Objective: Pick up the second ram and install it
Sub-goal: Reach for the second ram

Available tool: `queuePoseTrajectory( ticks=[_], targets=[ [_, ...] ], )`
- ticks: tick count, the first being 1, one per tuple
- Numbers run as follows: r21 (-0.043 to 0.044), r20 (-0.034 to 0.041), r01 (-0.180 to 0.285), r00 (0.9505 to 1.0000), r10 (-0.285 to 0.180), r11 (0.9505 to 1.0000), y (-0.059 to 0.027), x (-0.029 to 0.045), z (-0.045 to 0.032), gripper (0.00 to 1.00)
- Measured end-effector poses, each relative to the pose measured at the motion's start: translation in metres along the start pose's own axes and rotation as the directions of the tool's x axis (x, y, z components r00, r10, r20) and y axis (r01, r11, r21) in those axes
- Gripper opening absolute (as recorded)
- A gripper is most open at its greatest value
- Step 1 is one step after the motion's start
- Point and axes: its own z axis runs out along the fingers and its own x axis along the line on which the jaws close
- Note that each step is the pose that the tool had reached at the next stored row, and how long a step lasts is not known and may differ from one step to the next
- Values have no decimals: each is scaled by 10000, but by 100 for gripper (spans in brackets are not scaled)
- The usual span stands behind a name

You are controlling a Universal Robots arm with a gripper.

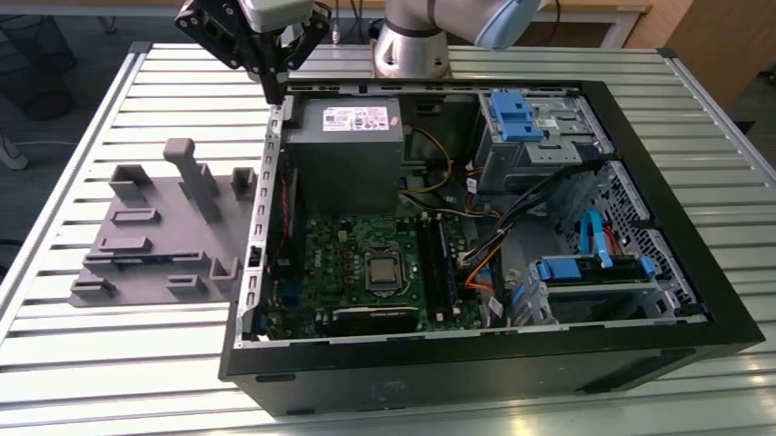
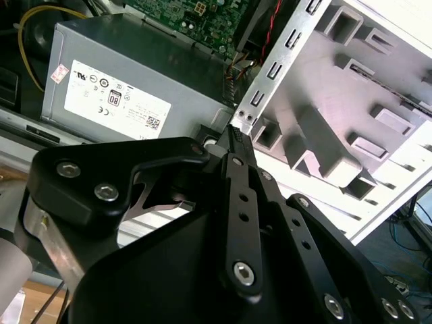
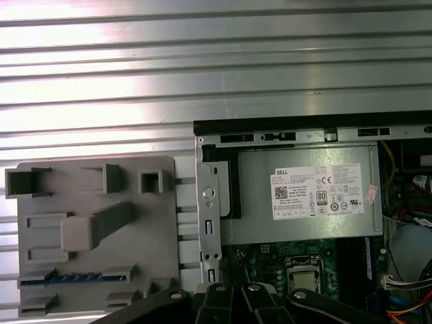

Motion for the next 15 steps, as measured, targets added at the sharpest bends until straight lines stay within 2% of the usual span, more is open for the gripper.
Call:
queuePoseTrajectory(
  ticks=[15],
  targets=[
    [0,0,0,10000,0,10000,2,-23,-2,11]
  ],
)
